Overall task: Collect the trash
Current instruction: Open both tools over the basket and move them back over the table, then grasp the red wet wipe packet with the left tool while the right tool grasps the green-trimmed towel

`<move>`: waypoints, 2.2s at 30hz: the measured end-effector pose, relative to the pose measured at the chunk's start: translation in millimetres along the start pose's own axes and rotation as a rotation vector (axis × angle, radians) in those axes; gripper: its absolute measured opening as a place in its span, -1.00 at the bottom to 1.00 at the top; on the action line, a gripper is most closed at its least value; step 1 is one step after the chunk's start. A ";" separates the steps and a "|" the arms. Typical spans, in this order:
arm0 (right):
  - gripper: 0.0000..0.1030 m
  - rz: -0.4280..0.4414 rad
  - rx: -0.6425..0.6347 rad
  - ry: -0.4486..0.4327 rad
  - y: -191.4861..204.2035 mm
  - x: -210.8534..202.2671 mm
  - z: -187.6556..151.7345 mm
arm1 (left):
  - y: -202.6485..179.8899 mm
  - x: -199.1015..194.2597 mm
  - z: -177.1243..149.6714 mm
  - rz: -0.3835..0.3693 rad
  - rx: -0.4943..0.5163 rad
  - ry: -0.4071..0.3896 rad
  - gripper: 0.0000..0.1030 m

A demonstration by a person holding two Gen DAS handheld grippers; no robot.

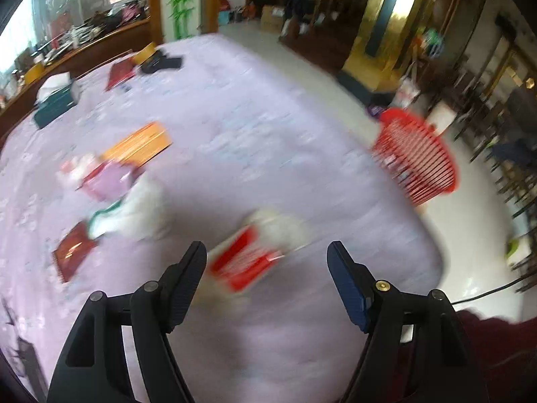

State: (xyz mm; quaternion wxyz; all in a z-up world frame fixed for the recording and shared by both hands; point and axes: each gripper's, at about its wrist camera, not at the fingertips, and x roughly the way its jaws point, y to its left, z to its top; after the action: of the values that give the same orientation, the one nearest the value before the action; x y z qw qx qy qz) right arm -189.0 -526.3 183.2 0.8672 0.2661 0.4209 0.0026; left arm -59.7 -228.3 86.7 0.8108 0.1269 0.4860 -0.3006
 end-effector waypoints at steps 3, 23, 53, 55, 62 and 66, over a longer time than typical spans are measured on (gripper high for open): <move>0.11 -0.014 0.007 0.005 3.0 0.9 -4.9 | 10.3 14.4 -8.5 0.045 0.053 0.022 0.41; 0.11 -0.063 0.009 0.043 20.5 14.1 -11.5 | 7.6 67.5 -5.5 0.103 0.060 0.019 -0.17; 0.33 0.040 -0.382 0.337 231.1 308.1 -15.4 | 144.6 -103.9 -136.4 0.170 -0.454 -0.173 -0.18; 0.32 0.025 -0.368 0.347 233.8 321.7 -17.8 | 144.3 -105.2 -136.2 0.176 -0.451 -0.176 -0.18; -0.61 0.014 -0.376 0.345 236.3 318.5 -38.2 | 143.5 -103.9 -130.6 0.167 -0.467 -0.190 -0.18; -0.68 0.030 -0.369 0.297 230.9 284.1 -41.7 | 134.8 -99.6 -120.2 0.157 -0.472 -0.205 -0.18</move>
State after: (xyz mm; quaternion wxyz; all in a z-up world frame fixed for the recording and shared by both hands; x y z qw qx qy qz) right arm 14.6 -244.0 62.2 0.8296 0.1058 0.5323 0.1314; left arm -97.5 -26.1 101.6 0.8837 -0.0594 0.4467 -0.1263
